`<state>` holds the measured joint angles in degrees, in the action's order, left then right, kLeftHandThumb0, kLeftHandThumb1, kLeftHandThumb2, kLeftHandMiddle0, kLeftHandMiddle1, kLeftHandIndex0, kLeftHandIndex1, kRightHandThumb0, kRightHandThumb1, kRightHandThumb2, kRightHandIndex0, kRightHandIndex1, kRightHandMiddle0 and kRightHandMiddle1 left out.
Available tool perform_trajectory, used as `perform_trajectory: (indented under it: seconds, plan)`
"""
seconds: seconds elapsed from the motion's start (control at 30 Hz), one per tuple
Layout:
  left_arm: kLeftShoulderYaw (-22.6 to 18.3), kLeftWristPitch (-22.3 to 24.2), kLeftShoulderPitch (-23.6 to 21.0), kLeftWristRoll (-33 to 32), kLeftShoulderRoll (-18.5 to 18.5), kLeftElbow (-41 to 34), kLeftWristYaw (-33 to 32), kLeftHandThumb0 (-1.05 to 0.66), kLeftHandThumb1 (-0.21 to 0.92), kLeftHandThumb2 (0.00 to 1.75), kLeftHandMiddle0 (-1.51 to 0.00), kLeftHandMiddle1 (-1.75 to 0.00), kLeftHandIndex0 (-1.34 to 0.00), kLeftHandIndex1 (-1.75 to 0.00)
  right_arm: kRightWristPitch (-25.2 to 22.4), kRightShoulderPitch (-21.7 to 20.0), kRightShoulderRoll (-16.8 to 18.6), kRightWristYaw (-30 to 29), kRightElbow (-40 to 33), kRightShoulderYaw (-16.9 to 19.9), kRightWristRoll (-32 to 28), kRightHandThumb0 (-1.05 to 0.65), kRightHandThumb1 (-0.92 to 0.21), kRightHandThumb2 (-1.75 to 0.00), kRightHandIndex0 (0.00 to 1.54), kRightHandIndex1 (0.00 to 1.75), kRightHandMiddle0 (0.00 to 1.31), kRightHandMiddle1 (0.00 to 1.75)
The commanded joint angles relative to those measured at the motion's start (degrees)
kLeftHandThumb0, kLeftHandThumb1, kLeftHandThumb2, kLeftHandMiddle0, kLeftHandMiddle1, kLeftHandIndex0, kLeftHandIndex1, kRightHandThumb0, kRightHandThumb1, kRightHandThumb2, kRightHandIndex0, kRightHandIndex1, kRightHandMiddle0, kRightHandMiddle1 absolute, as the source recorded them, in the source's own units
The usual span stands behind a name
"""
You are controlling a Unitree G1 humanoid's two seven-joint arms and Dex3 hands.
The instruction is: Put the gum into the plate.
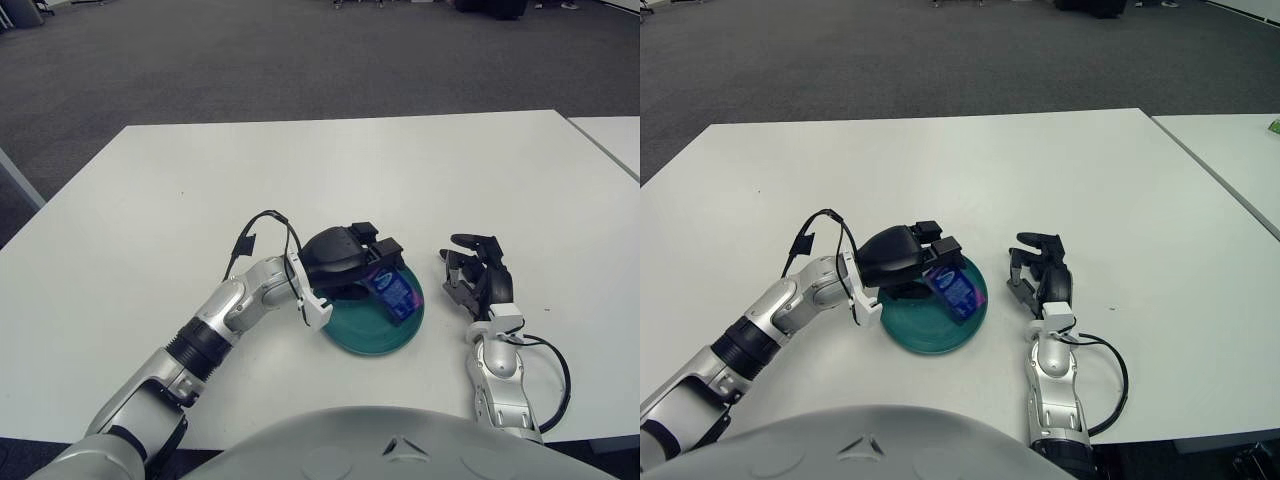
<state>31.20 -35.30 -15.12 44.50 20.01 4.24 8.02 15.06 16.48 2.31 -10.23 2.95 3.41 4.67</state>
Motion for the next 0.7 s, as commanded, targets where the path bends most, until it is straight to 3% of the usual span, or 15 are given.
perform_trajectory:
  seconds: [0.0, 0.2, 0.67]
  plan:
    - [-1.1, -0.3, -1.0, -2.7, 0.5, 1.1, 0.5, -1.03, 0.92, 0.33, -0.03, -0.09, 0.0, -0.17, -2.4, 1.8, 1.0, 0.5, 5.7, -0.1, -1.0, -0.35, -0.92, -0.48, 0.45, 0.84, 0.24, 1.69]
    - [-1.3, 0.7, -1.0, -7.0, 0.9, 1.0, 4.2, -1.05, 0.92, 0.28, 0.0, -0.01, 0.0, -0.02, -1.7, 1.6, 1.1, 0.4, 6.3, -0.1, -1.2, -0.35, -0.92, -0.45, 0.45, 0.83, 0.26, 1.67]
    - [-2.5, 3.0, -0.9, -14.0, 1.2, 0.6, 11.3, -1.05, 0.92, 0.19, 0.0, 0.0, 0.0, 0.0, -3.2, 1.5, 1.6, -0.1, 5.8, 0.2, -1.3, -0.35, -0.92, -0.43, 0.44, 0.79, 0.29, 1.65]
